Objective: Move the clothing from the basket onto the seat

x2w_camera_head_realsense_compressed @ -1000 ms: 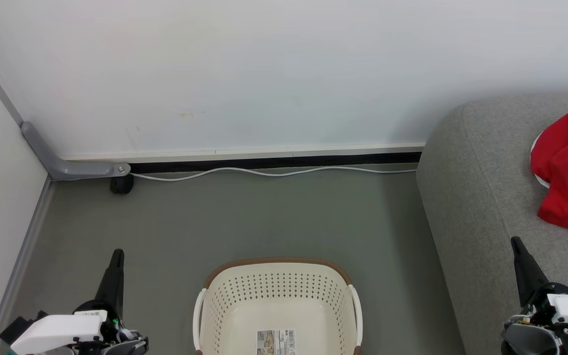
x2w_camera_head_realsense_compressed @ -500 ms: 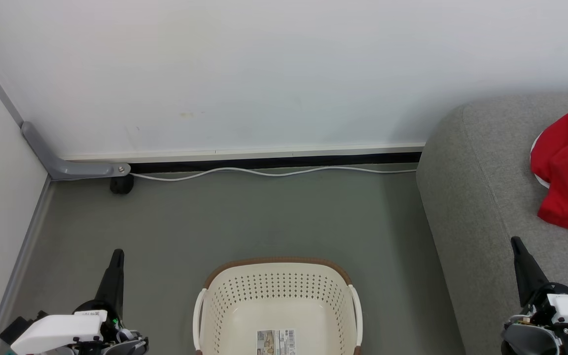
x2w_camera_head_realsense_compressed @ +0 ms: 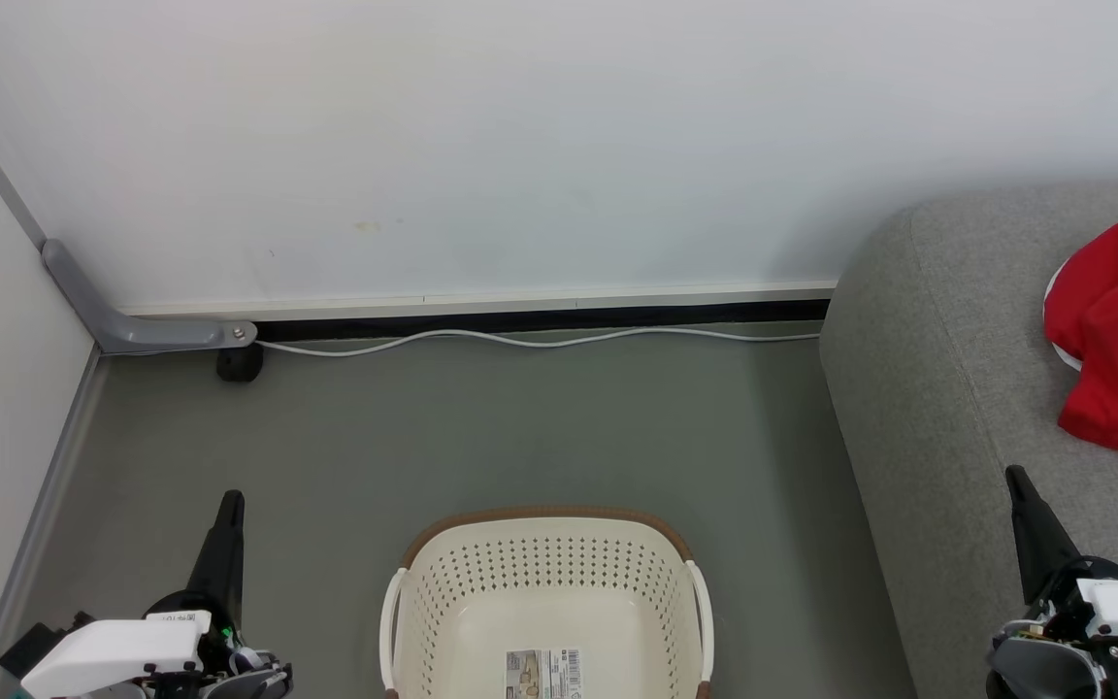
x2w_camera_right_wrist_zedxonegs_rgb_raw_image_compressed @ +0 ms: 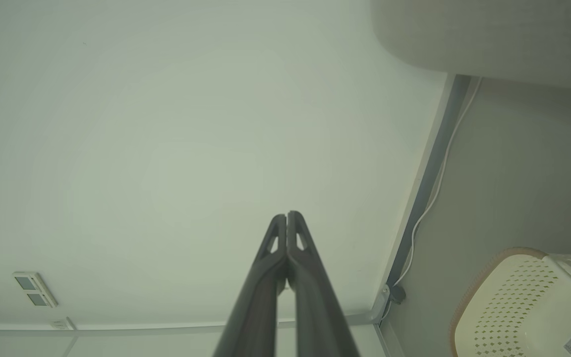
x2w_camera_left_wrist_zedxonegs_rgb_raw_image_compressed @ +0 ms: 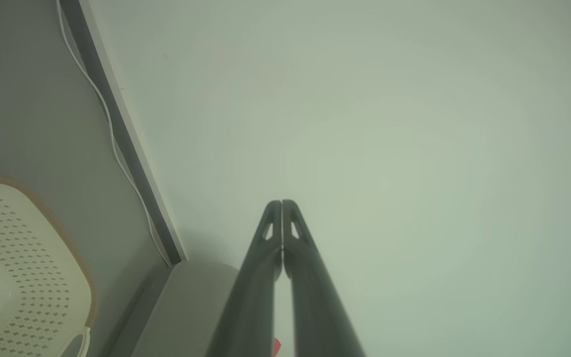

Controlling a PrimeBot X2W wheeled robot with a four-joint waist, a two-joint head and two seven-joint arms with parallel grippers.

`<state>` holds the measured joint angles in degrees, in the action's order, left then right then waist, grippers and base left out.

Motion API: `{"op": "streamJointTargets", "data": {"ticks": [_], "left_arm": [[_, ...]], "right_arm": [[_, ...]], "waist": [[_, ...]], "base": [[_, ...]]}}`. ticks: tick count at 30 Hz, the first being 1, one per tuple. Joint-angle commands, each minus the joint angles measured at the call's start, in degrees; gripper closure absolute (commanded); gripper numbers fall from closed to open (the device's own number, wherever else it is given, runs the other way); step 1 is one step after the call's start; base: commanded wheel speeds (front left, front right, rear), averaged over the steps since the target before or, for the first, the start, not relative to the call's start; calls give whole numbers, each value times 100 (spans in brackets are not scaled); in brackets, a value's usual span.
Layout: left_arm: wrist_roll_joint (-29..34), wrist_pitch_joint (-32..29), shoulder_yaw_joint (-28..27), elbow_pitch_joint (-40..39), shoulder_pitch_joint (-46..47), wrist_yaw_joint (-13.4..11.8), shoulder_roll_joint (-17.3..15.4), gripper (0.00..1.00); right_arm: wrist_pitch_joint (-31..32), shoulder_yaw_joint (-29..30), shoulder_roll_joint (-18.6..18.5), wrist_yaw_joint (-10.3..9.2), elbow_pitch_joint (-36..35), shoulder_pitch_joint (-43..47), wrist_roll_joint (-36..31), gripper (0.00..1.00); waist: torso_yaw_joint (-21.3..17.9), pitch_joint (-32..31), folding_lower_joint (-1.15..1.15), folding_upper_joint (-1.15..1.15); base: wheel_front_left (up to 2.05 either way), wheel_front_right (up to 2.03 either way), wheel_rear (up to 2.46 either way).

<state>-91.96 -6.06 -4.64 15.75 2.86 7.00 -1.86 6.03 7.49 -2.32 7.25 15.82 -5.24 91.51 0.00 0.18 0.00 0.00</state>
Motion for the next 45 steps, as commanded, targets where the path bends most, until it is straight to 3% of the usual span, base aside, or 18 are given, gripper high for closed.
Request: {"op": "streamJointTargets", "data": {"ticks": [1, 45], "left_arm": [[-21, -42, -187, -170, 333, 48, -101, 100], [-21, -42, -187, -170, 333, 48, -101, 100]], "right_arm": [[46, -96, -55, 24, -179, -94, 65, 100], [46, -97, -55, 24, -179, -94, 66, 100]], "waist": [[0, 0, 0, 0], [0, 0, 0, 0]], "base": [[0, 0, 0], [0, 0, 0]]}}
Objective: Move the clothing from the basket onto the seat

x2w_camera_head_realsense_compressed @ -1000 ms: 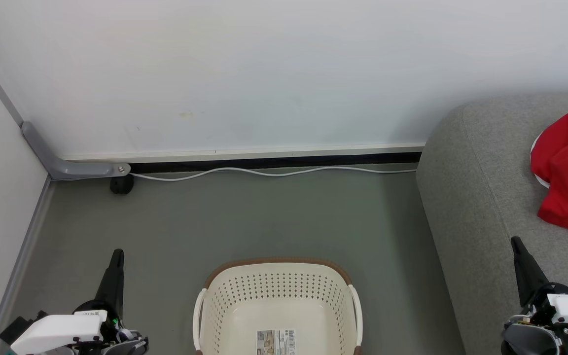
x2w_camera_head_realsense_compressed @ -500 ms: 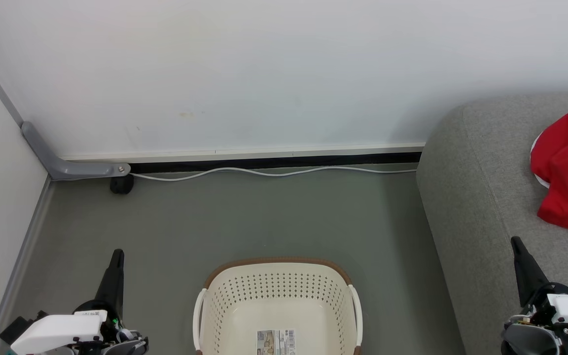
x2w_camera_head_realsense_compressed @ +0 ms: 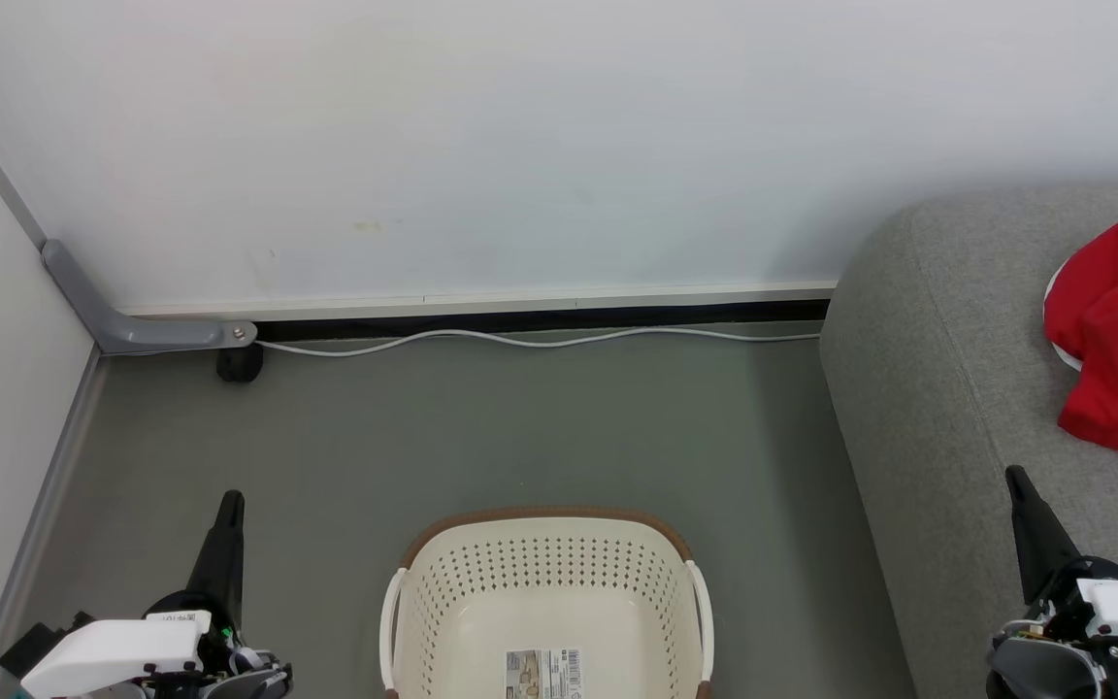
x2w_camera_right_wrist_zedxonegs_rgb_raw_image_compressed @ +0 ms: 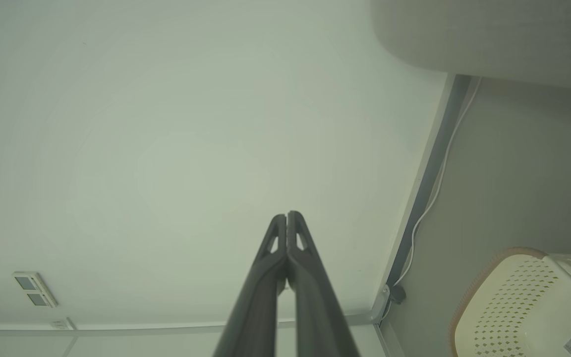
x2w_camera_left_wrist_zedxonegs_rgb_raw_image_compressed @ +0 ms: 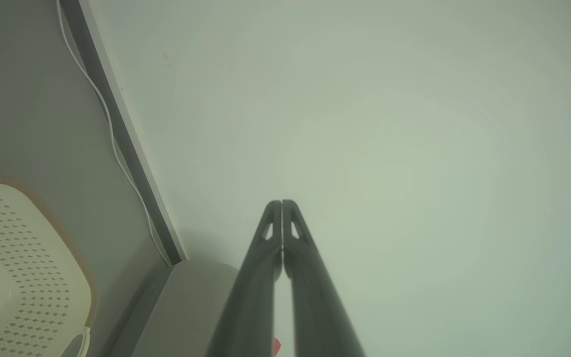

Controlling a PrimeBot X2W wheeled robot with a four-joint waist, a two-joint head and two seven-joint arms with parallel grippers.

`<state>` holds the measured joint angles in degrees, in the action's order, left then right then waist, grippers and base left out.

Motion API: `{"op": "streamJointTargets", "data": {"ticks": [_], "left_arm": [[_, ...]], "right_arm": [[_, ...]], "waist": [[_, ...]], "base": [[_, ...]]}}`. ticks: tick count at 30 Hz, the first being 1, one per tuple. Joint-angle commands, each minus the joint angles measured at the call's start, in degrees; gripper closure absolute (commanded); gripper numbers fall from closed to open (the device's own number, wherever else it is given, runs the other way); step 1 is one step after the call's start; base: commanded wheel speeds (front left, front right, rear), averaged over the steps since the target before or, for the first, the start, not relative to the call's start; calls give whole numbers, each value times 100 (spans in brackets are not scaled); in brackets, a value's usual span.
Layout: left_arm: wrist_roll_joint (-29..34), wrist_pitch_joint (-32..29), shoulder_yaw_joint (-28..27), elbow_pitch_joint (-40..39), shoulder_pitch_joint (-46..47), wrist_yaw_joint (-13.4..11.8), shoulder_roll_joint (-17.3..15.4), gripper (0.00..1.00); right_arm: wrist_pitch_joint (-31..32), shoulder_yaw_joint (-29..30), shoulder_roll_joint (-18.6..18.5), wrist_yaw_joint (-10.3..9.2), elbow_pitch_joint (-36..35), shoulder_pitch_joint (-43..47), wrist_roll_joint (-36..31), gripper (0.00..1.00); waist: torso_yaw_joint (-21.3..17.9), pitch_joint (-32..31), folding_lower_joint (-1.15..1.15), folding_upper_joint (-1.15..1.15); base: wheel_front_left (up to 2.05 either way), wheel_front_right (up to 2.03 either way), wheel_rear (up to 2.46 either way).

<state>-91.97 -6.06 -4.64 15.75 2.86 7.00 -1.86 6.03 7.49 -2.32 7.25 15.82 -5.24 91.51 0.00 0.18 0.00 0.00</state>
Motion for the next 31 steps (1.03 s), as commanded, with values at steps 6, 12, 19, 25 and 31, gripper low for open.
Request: {"op": "streamJointTargets", "data": {"ticks": [6, 12, 19, 25, 31], "left_arm": [[-20, -42, -187, -170, 333, 48, -101, 100], [-20, -42, -187, -170, 333, 48, -101, 100], [-20, -42, -187, -170, 333, 48, -101, 100], [-20, -42, -187, -170, 333, 48, -101, 100], [-20, -42, -187, -171, 333, 48, -101, 100]], "right_arm": [[46, -97, -55, 24, -179, -94, 66, 100], [46, -97, -55, 24, -179, -94, 66, 100], [46, -97, -55, 24, -179, -94, 66, 100], [46, -97, -55, 24, -179, -94, 66, 100], [46, -97, -55, 24, -179, -94, 66, 100]], "waist": [[0, 0, 0, 0], [0, 0, 0, 0], [0, 0, 0, 0], [0, 0, 0, 0], [0, 0, 0, 0]], "base": [[0, 0, 0], [0, 0, 0], [0, 0, 0], [0, 0, 0], [0, 0, 0]]}}
